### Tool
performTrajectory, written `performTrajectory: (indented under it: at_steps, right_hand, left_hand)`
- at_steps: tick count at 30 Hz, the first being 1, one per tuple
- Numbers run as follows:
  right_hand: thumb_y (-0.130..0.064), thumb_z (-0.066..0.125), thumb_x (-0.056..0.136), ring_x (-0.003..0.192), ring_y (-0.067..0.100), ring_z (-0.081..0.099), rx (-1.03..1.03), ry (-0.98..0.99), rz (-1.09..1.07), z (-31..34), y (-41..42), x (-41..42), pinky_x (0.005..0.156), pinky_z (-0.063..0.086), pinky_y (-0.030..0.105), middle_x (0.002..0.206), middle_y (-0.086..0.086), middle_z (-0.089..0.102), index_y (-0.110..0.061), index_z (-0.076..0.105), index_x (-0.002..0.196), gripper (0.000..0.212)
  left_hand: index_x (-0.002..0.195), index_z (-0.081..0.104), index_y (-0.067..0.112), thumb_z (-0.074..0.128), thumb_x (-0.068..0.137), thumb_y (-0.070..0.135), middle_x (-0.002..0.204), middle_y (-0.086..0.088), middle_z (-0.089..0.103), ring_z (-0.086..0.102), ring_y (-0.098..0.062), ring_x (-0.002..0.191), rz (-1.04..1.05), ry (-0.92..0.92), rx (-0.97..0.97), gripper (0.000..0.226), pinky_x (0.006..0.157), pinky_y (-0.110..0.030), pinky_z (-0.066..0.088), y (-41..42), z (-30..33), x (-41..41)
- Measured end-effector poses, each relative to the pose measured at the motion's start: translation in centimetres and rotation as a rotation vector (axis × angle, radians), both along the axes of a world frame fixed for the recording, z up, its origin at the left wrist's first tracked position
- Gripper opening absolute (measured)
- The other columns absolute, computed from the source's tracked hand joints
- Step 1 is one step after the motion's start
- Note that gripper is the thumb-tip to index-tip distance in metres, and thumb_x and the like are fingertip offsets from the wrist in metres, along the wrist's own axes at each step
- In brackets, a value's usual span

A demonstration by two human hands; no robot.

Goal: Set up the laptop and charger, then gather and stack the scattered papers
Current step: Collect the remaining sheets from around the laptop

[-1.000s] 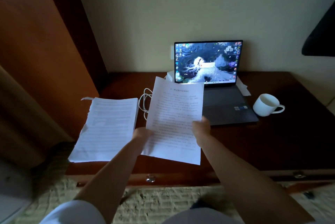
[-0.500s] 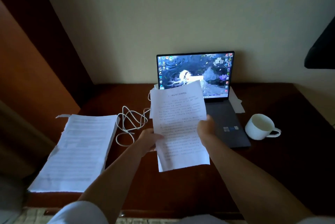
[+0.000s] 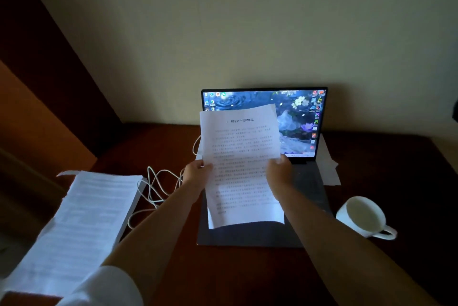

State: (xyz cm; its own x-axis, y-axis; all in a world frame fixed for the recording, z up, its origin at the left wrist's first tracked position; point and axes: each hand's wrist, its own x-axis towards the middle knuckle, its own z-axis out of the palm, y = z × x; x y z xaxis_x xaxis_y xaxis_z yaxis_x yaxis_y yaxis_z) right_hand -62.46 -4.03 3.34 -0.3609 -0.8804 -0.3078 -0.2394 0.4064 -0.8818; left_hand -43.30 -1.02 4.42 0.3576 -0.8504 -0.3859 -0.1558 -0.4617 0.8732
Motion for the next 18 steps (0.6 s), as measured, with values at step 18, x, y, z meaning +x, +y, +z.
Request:
performTrajectory:
  at_steps: [18]
  right_hand:
    - [-0.008,0.045,0.090,0.099,0.031,0.058,-0.103,0.290,-0.029,-1.5,-4.5,2.5,0.082,0.044,0.032,0.107,0.015,0.060,-0.002,0.059,0.100,0.018]
  left_hand:
    - [0.119,0.063,0.017,0.040,0.089,0.012,0.117,-0.006,0.064,0.060,-0.023,0.102,0.149,-0.054,-0.154,0.038,0.081,-0.032,0.049,-10.1,-1.0,3.4]
